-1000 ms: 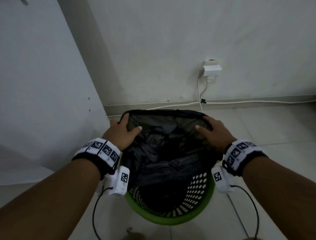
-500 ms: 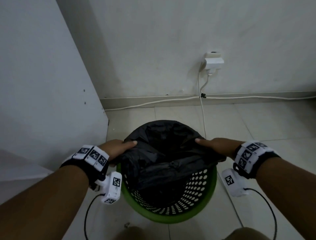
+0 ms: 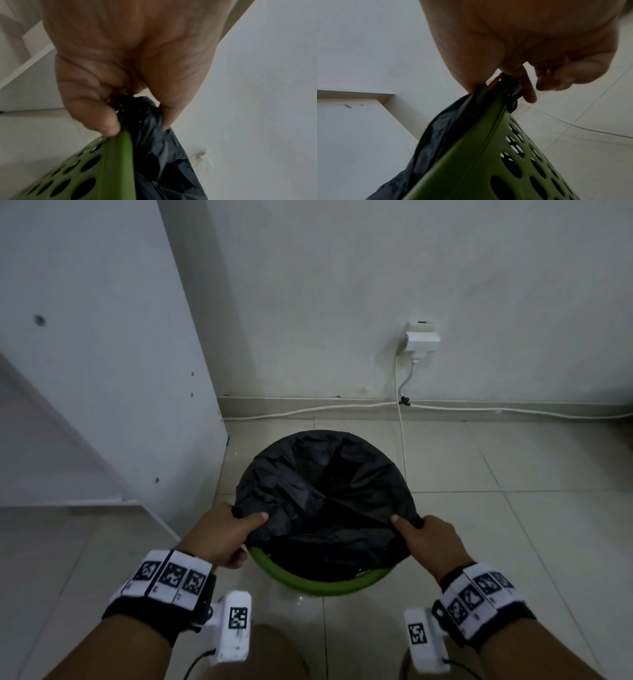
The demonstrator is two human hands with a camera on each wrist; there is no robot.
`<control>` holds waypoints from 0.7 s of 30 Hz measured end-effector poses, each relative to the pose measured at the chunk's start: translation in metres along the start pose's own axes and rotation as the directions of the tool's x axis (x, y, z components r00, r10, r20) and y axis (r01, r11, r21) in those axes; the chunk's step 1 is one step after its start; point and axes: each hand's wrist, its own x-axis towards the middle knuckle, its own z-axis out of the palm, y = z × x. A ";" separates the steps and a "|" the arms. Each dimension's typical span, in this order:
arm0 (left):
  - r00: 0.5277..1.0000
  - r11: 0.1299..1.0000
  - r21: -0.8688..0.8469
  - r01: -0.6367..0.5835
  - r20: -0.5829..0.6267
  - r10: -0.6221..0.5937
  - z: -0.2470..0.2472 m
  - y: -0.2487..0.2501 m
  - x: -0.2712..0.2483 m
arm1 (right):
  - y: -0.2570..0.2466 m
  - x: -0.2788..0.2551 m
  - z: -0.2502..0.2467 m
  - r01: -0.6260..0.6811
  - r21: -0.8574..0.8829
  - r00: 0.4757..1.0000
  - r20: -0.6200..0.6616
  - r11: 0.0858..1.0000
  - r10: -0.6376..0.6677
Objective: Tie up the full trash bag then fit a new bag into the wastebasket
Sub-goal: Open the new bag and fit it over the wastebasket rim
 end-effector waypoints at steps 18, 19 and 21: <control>0.996 0.535 -0.840 0.088 0.077 -0.044 0.014 -0.010 -0.009 | -0.018 -0.038 0.012 -0.299 0.953 0.950 0.302 -0.048 0.076; 0.996 0.489 -0.869 0.080 0.094 0.004 0.014 -0.010 -0.014 | -0.019 -0.043 0.012 -0.291 0.952 0.955 0.294 -0.091 0.021; 0.988 0.427 -0.902 0.061 0.116 0.105 0.015 -0.012 -0.020 | -0.018 -0.048 0.011 -0.296 0.946 0.954 0.287 -0.129 -0.083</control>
